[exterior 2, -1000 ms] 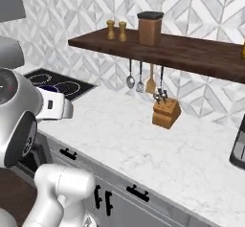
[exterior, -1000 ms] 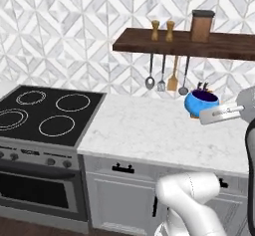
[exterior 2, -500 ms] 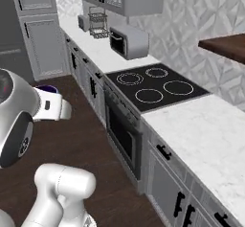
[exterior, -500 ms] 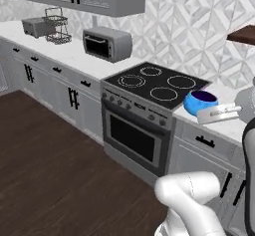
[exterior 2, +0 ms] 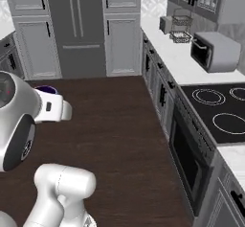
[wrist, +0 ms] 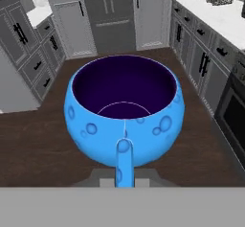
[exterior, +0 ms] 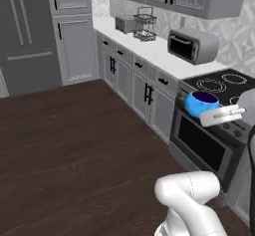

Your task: Gather all objects into one cabinet and sort the glasses and bowls to opposite sides.

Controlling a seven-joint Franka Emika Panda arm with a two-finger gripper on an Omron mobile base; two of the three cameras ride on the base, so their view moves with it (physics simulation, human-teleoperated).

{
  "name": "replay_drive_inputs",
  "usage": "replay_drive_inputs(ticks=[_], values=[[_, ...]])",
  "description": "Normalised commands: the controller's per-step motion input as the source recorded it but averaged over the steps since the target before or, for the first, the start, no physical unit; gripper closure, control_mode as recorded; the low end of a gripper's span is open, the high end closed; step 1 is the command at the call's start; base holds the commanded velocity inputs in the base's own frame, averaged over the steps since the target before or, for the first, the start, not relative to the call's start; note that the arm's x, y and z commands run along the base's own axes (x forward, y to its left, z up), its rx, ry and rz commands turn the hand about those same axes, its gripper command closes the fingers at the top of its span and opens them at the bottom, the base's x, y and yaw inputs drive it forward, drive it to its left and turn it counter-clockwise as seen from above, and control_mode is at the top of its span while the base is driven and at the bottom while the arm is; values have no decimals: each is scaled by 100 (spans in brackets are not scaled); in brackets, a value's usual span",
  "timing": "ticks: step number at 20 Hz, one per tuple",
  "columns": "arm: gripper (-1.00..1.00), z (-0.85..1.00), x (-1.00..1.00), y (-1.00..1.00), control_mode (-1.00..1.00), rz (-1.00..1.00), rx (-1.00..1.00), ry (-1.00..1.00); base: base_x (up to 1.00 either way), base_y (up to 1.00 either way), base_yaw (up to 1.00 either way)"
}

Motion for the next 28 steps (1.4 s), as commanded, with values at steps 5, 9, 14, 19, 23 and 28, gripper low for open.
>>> replay_drive_inputs(ticks=[5, 9, 14, 19, 23, 28], values=[[100, 0, 0, 0, 100, 0, 0, 0, 100, 47, 28], [100, 0, 0, 0, 100, 0, 0, 0, 100, 69, 22], [100, 0, 0, 0, 100, 0, 0, 0, 100, 76, 23], [100, 0, 0, 0, 100, 0, 0, 0, 100, 74, 22], [100, 0, 0, 0, 100, 0, 0, 0, 100, 68, 21], [100, 0, 0, 0, 100, 0, 0, 0, 100, 64, 21]])
